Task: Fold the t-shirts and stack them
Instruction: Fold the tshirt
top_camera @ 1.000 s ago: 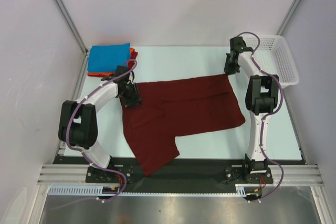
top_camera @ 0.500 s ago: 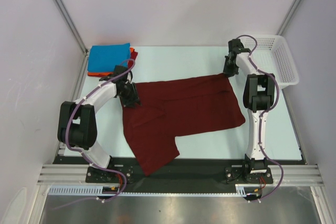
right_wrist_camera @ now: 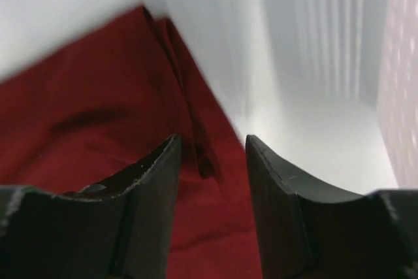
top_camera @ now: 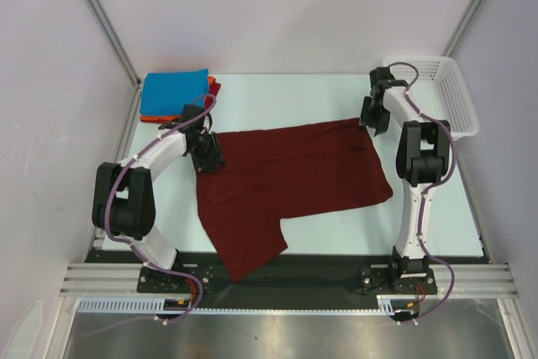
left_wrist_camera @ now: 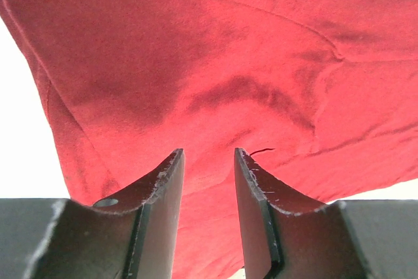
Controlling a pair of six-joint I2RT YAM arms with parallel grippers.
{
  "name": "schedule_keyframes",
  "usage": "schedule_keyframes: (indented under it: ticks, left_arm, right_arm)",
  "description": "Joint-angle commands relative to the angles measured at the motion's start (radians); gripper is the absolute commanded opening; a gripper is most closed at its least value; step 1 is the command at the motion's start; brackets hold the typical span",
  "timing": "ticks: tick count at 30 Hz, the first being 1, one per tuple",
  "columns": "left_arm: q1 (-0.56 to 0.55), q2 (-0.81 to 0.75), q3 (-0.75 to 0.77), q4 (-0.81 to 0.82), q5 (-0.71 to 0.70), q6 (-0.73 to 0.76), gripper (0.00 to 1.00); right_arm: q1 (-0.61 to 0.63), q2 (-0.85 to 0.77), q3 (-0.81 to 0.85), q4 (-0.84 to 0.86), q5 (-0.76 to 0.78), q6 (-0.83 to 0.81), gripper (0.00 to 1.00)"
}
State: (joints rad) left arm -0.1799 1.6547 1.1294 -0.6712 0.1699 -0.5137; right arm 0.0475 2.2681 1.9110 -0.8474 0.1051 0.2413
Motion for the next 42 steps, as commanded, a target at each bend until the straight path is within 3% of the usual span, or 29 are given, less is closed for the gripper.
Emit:
schedule_keyframes:
  ticks: [1,3,5,7,11,16,25,36,42]
  left_arm:
    - [0.010,-0.021,0.044,0.018,0.034,-0.002,0.42]
    - [0.008,-0.012,0.052,0.021,0.042,-0.006,0.42]
    - [0.010,-0.003,0.052,0.021,0.057,-0.014,0.42]
    - [0.008,0.010,0.050,0.024,0.065,-0.022,0.42]
    - [0.010,0.010,0.027,0.028,0.082,-0.035,0.41]
    - [0.016,-0.027,0.001,0.024,0.079,-0.037,0.41]
    - [0.026,-0.072,-0.013,0.007,0.077,-0.037,0.42]
    - [0.028,-0.079,-0.010,-0.002,0.079,-0.034,0.42]
    - [0.028,-0.079,-0.003,-0.011,0.077,-0.026,0.42]
  right_arm:
    - [-0.017,-0.149,-0.101,0.011,-0.053,0.032,0.48]
    - [-0.018,-0.182,-0.159,0.036,-0.065,0.039,0.44]
    - [-0.017,-0.196,-0.182,0.048,-0.076,0.044,0.31]
    - [-0.009,-0.211,-0.208,0.057,-0.090,0.046,0.27]
    - [0.000,-0.228,-0.230,0.070,-0.084,0.043,0.24]
    - [0.003,-0.229,-0.227,0.074,-0.080,0.029,0.25]
    - [-0.017,-0.225,-0.285,0.113,-0.139,0.088,0.41]
    - [-0.040,-0.245,-0.382,0.202,-0.252,0.234,0.43]
    - [-0.078,-0.234,-0.406,0.225,-0.283,0.279,0.36]
